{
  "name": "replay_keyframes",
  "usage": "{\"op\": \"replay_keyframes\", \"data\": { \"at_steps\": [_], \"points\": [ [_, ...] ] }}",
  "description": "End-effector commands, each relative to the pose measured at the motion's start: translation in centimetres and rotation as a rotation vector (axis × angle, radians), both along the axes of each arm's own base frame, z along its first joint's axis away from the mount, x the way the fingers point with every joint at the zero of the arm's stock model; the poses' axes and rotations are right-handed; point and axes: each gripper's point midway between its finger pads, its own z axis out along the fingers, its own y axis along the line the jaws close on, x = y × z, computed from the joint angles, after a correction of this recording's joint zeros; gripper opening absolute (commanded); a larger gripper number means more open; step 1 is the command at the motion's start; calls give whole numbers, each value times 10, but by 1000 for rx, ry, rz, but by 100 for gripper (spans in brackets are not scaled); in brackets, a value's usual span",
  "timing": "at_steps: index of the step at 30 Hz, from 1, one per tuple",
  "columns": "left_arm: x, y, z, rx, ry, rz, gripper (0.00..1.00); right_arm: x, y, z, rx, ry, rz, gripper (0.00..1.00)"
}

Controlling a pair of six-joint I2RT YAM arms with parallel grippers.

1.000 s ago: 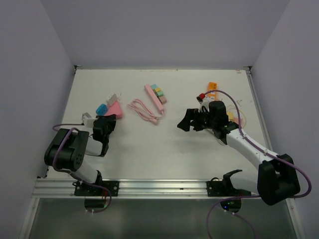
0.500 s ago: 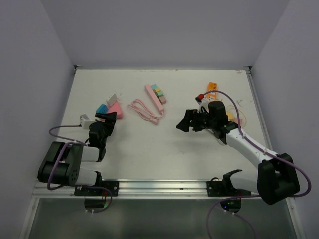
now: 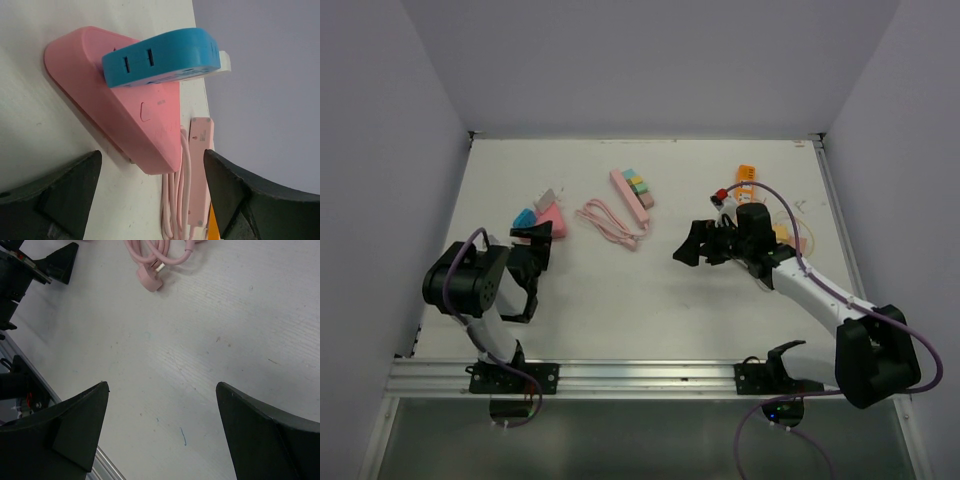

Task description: Pull the plug off the socket

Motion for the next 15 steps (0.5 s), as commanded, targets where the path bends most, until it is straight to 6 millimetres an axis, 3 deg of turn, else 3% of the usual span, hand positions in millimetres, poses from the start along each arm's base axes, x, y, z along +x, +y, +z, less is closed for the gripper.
{"op": "replay_keyframes", "data": {
  "at_steps": [1,15],
  "points": [
    [21,9,28,-8,-127,53,87,3,9,12,31,-41,43,92],
    [37,14,15,-39,-111,102,79,3,10,8,26,-28,47,92]
  ]
}}
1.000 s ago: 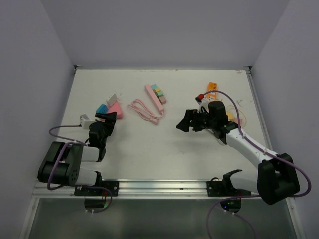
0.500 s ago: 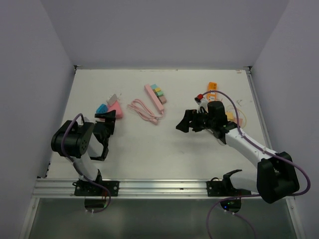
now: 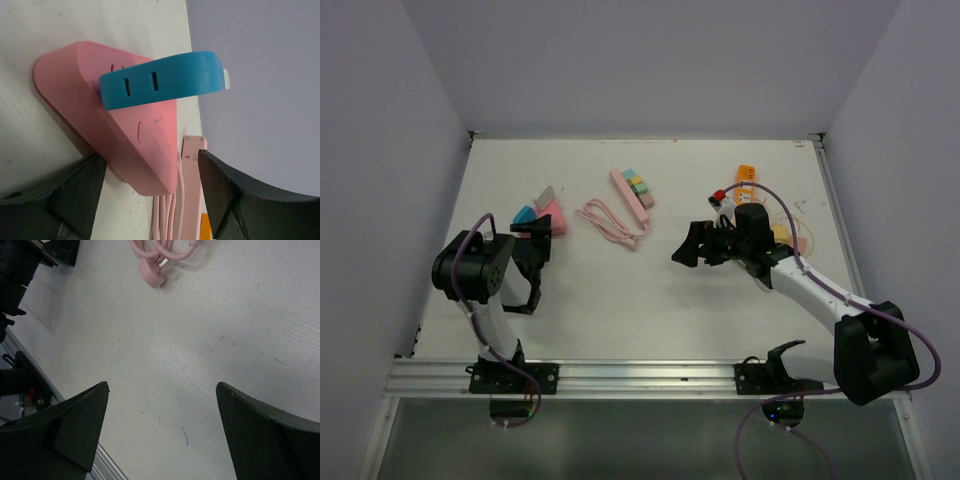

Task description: Pull the plug off the socket

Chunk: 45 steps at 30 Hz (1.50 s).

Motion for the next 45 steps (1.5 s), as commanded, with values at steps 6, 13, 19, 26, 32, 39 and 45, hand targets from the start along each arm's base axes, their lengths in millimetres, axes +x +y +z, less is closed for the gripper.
{"op": "replay_keyframes", "data": {
  "at_steps": [6,13,19,26,32,39,45],
  "points": [
    [14,9,11,-39,-80,59,75,6,6,11,18,-43,28,92],
    [10,1,9,-115,-64,76,84,6,8,8,20,-30,33,92],
    [25,-2,17,-110,-82,87,81,6,8,9,19,-33,34,92],
    [25,7,10,-106,-60,131,73,6,8,8,20,-32,33,92],
    [16,14,8,-121,-61,162,53,6,8,8,17,-32,33,92],
    [-10,32,0,-110,-37,191,32,6,9,8,19,-32,35,92],
    [-24,17,6,-75,-46,69,23,5,9,8,16,-36,39,92]
  ]
}}
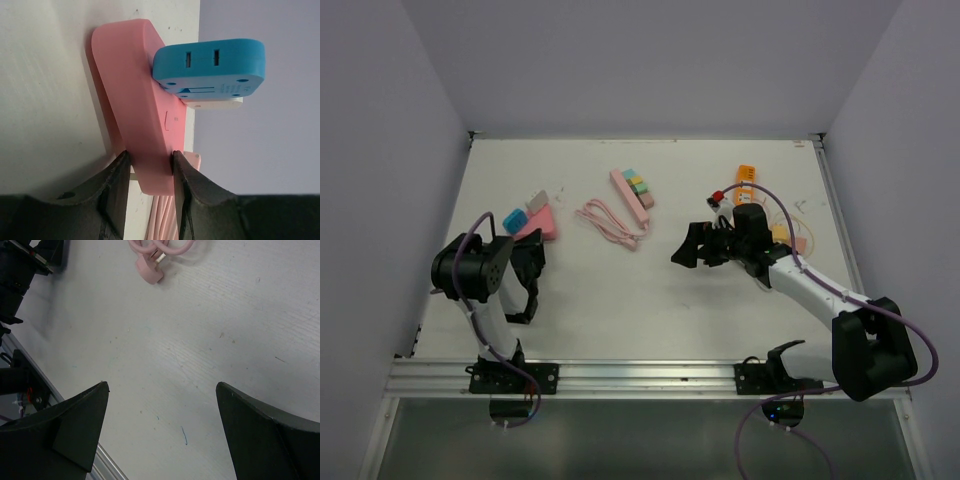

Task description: Pull the plug off the socket

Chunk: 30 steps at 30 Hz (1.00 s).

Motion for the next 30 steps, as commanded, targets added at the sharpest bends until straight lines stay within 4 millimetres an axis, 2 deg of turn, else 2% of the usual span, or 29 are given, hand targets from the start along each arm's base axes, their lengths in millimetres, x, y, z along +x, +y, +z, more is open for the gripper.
{"op": "replay_keyframes", "data": {
  "at_steps": [1,5,9,14,20,26,30],
  "points": [
    [-6,-11,18,72,-59,-110,22,5,8,14,23,-52,34,92],
    [-13,-39,20,135,-51,-293,20,5,9,16,28,-54,36,92],
    [-25,-68,22,169,-26,-490,10,4,8,17,27,-61,39,92],
    [-42,-83,16,251,55,-635,0,1,11,18,21,-68,55,92],
    [-80,-96,-1,237,164,-774,0,-10,23,18,-10,-91,122,91],
    [-109,-100,-6,202,163,-800,0,-26,33,10,-67,-89,192,91],
    [-129,-115,-9,154,161,-900,0,-38,42,12,-82,-104,241,91]
  ]
}}
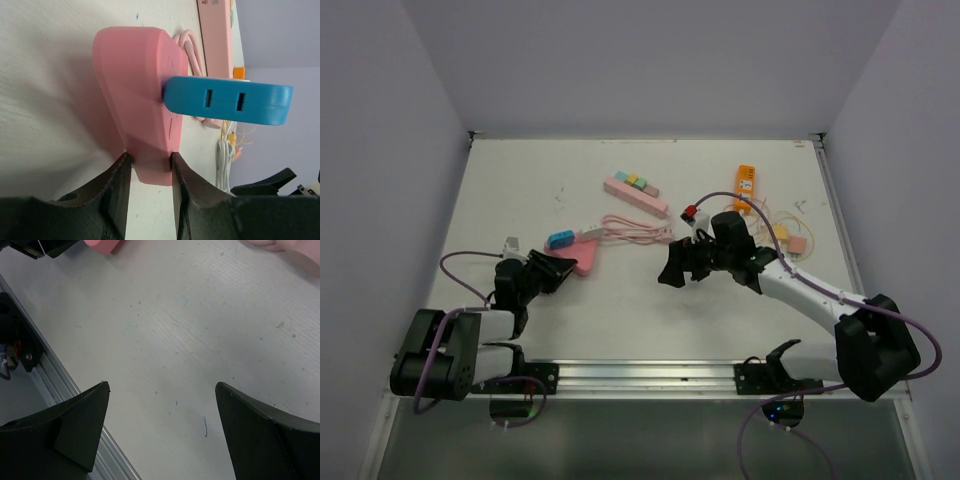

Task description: Pull the plug off the socket

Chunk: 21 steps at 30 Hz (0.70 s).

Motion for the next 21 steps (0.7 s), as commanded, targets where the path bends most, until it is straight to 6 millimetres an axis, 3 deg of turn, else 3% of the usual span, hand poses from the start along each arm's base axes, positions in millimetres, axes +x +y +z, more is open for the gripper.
{"op": "replay_keyframes", "data": {
  "at_steps": [1,3,5,15,19,21],
  "points": [
    [-41,-19,-21,-23,87,-153,0,0,9,20,-8,-78,43,91],
    [-49,-26,-18,-35,83,-205,0,-4,12,23,-13,-94,61,91],
    [-68,-31,-30,-19,135,-256,0,-6,14,26,-15,-106,68,90],
    [-117,-55,-52,40,232,-496,0,-13,13,41,-9,-172,57,89],
    [-104,-72,-43,50,208,-613,0,-17,14,47,-6,-182,58,89],
    [-108,-80,-50,60,232,-686,0,-18,13,45,-18,-181,54,89]
  ]
}}
